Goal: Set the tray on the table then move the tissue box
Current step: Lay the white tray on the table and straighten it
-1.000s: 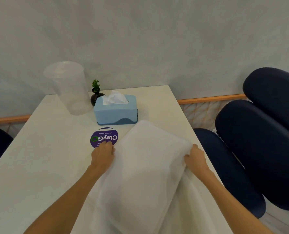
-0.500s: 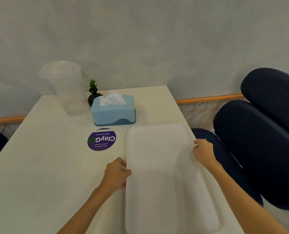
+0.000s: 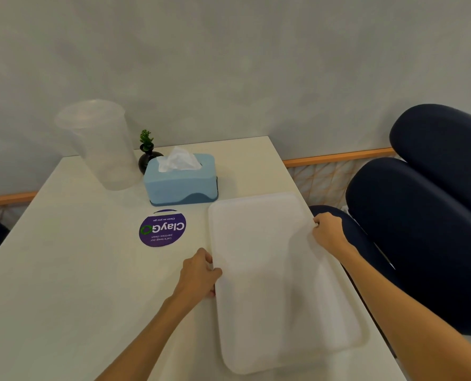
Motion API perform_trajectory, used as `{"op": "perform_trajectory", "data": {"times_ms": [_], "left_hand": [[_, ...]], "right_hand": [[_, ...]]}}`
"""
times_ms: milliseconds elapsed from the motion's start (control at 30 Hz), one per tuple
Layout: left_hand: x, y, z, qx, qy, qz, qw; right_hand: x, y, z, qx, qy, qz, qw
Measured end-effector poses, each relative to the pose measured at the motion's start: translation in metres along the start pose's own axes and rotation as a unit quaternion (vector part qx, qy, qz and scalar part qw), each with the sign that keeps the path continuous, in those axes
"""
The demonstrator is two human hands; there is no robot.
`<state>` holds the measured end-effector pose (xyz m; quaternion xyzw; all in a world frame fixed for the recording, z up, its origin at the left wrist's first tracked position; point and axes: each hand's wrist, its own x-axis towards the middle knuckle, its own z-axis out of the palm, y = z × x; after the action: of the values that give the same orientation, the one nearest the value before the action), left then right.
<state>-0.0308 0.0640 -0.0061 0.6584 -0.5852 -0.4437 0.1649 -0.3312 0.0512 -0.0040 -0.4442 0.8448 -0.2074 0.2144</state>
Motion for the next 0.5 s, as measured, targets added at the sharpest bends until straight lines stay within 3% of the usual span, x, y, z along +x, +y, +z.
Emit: {"op": "perform_trajectory", "data": {"times_ms": [367,500], "left_hand": [[0.007,-0.007,-0.005,0.009,0.002,0.019,1.000],[0.016,-0.011,-0.018,0.057,0.005,0.049,0.997]], "right_hand": [[0.008,-0.004,0.002,-0.056,-0.006,0.005,0.998],[0.008,-0.019,-0.005,-0.084,0.017,-0.030,0.996]]}}
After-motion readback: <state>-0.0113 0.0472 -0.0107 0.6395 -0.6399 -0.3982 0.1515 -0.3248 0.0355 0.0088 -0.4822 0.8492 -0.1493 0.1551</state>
